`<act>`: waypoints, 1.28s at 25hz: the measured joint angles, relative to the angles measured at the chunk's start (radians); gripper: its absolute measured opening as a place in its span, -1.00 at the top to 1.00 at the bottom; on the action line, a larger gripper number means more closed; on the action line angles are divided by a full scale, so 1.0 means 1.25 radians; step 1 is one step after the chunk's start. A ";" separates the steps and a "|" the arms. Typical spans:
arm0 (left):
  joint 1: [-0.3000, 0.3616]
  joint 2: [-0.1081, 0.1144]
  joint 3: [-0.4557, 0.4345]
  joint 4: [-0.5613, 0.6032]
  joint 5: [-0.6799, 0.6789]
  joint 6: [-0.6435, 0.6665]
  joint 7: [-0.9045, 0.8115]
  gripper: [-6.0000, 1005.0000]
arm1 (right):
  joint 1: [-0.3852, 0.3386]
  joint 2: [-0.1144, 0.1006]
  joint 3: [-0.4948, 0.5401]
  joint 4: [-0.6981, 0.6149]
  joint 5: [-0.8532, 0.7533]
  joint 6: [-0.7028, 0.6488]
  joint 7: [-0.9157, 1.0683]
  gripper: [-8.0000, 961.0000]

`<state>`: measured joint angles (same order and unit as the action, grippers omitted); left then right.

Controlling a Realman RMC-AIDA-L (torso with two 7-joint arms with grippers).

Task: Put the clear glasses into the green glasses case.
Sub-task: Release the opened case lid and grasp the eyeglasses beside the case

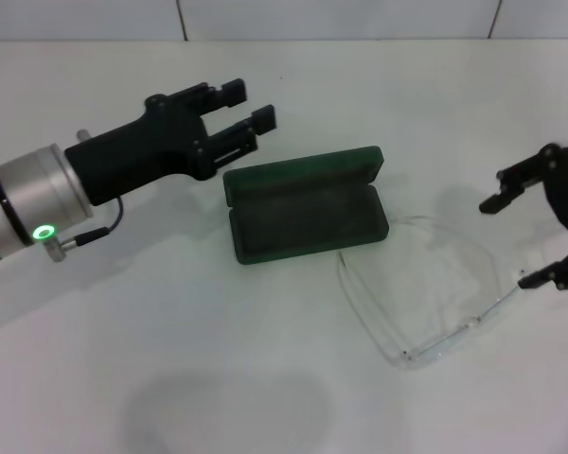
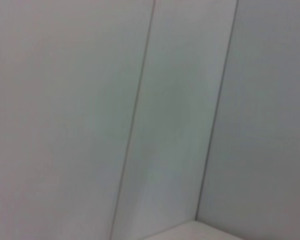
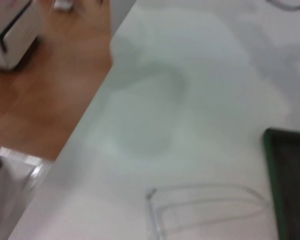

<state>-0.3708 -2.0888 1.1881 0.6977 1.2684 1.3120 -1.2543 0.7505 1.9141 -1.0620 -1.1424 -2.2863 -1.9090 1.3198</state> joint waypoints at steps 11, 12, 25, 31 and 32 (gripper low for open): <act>0.003 0.001 -0.018 -0.082 -0.054 0.024 0.095 -0.12 | 0.037 0.078 -0.185 -0.011 -0.131 0.058 0.004 -0.75; 0.003 0.001 -0.019 -0.084 -0.054 0.024 0.099 -0.12 | 0.039 0.079 -0.205 -0.004 -0.133 0.071 0.005 -0.72; 0.011 0.000 -0.019 -0.097 -0.060 0.024 0.124 -0.12 | 0.127 0.091 -0.350 0.177 -0.103 0.182 0.025 -0.36; 0.008 0.000 -0.019 -0.107 -0.060 0.023 0.133 -0.12 | 0.127 0.089 -0.376 0.173 -0.115 0.183 0.054 -0.09; 0.007 0.000 -0.019 -0.109 -0.060 0.023 0.133 -0.12 | 0.127 0.088 -0.380 0.172 -0.115 0.184 0.057 -0.05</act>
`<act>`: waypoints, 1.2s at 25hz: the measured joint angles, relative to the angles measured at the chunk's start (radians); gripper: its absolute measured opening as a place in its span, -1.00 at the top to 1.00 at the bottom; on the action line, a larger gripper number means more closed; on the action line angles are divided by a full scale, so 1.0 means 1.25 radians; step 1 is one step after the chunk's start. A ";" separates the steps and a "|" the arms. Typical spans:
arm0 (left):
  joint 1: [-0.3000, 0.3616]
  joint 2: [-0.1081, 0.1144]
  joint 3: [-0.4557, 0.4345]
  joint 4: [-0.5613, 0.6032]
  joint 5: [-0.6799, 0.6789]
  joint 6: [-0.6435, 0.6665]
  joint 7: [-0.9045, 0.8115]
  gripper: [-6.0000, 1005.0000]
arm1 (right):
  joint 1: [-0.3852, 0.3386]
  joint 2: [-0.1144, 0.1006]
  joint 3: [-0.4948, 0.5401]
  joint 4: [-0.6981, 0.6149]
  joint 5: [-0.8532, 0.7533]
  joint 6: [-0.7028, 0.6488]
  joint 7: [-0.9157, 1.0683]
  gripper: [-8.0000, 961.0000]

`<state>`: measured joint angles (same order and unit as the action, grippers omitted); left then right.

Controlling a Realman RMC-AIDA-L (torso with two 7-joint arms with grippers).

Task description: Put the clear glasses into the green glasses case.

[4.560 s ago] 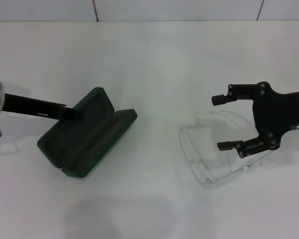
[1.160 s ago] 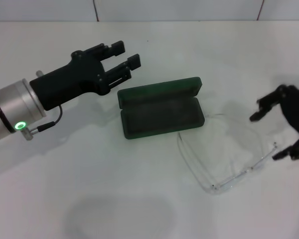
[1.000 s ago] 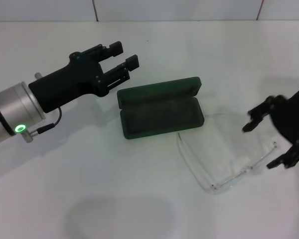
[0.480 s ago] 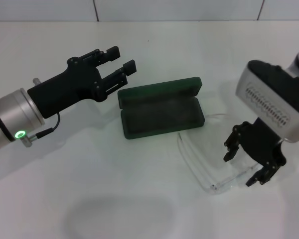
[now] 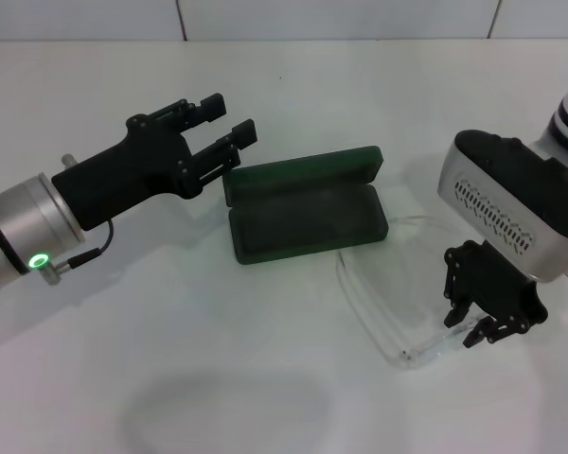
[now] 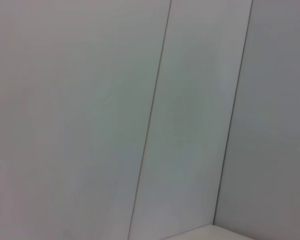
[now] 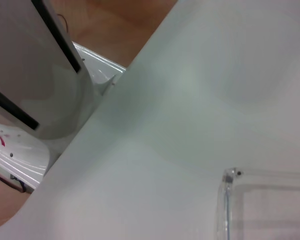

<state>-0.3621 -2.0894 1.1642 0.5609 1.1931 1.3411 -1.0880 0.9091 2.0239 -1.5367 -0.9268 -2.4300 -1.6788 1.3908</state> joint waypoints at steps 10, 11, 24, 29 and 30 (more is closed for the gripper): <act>-0.002 0.000 0.000 -0.010 -0.008 -0.005 -0.008 -0.14 | -0.009 0.003 -0.029 0.001 -0.004 0.007 0.016 0.57; -0.003 -0.001 0.000 -0.017 -0.016 -0.005 -0.009 -0.14 | -0.013 0.003 -0.028 -0.002 -0.003 0.007 0.017 0.60; -0.012 0.002 0.012 -0.080 -0.077 -0.001 -0.016 -0.11 | -0.103 -0.005 0.134 -0.141 0.039 -0.093 -0.059 0.70; -0.014 0.009 0.015 -0.079 -0.076 0.077 -0.048 0.01 | -0.181 -0.005 0.279 -0.155 0.161 -0.076 -0.185 0.72; -0.015 0.014 0.016 -0.078 -0.072 0.111 -0.051 0.02 | -0.197 -0.004 0.290 -0.146 0.185 -0.061 -0.211 0.72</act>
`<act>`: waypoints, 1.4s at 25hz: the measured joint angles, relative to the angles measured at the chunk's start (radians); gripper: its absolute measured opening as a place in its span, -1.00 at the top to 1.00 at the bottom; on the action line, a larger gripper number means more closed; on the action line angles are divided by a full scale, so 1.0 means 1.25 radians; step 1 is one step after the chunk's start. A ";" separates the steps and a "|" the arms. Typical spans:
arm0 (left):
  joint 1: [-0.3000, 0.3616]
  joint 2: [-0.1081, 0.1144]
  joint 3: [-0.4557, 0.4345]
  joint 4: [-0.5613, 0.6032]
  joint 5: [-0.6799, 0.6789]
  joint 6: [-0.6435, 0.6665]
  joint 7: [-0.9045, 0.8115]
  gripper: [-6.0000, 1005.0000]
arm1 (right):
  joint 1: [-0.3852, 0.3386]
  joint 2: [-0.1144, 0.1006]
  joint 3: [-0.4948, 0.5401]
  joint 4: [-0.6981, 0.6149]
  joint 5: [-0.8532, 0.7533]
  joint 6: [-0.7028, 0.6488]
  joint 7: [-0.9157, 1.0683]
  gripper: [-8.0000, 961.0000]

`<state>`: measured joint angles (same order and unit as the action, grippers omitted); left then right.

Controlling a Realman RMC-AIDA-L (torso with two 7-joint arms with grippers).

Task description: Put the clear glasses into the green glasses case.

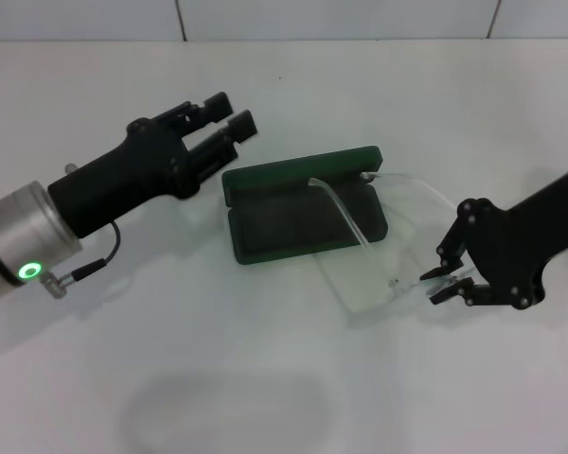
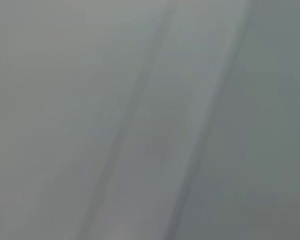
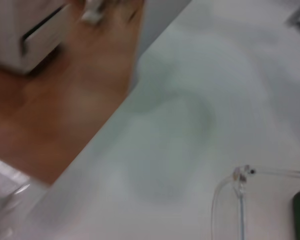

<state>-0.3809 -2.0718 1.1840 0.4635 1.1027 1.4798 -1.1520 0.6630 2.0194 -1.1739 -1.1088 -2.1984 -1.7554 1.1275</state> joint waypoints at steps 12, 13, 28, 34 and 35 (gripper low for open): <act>-0.063 0.014 0.003 -0.006 0.061 0.202 -0.030 0.06 | -0.111 0.004 -0.001 0.234 0.443 0.131 -0.375 0.74; -0.072 0.012 0.003 -0.008 0.070 0.202 -0.030 0.06 | -0.112 0.004 -0.007 0.241 0.448 0.131 -0.382 0.74; -0.094 0.023 -0.010 -0.024 0.071 0.225 -0.032 0.06 | -0.123 0.006 -0.059 0.297 0.503 0.131 -0.417 0.74; -0.109 0.016 -0.004 -0.023 0.087 0.252 -0.018 0.06 | -0.123 0.006 -0.065 0.306 0.507 0.130 -0.416 0.74; -0.114 0.015 -0.002 -0.024 0.095 0.253 -0.020 0.06 | -0.123 0.006 -0.069 0.306 0.512 0.130 -0.417 0.74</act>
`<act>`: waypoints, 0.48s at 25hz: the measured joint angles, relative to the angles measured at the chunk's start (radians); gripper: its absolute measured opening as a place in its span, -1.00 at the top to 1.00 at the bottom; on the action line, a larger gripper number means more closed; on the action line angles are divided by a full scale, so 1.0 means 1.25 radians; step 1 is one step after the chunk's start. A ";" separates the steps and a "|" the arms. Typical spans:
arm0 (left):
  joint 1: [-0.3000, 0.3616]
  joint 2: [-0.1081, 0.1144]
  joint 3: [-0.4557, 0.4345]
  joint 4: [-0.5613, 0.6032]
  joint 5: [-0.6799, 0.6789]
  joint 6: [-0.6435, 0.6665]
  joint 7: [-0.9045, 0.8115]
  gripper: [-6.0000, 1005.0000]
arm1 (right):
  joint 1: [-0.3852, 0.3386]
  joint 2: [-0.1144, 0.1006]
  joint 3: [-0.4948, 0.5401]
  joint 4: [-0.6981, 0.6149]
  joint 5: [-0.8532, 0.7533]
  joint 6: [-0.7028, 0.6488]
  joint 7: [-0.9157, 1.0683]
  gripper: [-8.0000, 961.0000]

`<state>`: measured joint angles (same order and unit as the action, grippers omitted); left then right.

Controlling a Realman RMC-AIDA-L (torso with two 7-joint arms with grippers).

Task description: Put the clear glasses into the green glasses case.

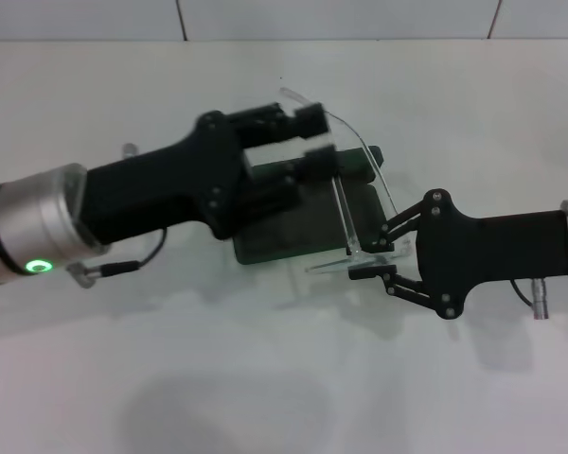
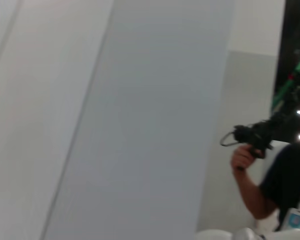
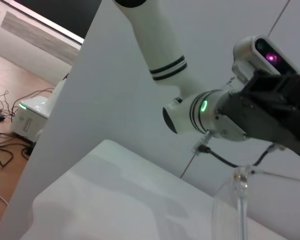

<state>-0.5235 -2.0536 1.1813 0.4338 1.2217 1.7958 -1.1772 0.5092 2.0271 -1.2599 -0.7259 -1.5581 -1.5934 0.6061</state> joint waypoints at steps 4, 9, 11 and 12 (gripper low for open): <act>-0.018 -0.002 0.002 -0.007 0.037 -0.011 -0.033 0.06 | 0.000 0.001 -0.022 0.000 0.032 -0.004 -0.019 0.74; -0.021 -0.002 0.003 -0.007 0.053 -0.042 -0.087 0.06 | -0.005 0.000 -0.025 0.000 0.054 -0.026 -0.044 0.74; -0.023 -0.002 0.003 -0.008 0.063 -0.049 -0.106 0.06 | -0.014 0.000 -0.027 -0.003 0.069 -0.029 -0.058 0.74; -0.023 -0.002 0.003 -0.008 0.064 -0.049 -0.108 0.06 | -0.019 0.000 -0.027 -0.004 0.074 -0.030 -0.068 0.74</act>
<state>-0.5522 -2.0561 1.1849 0.4243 1.3012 1.7346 -1.3116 0.4855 2.0267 -1.2942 -0.7311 -1.4656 -1.6311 0.5212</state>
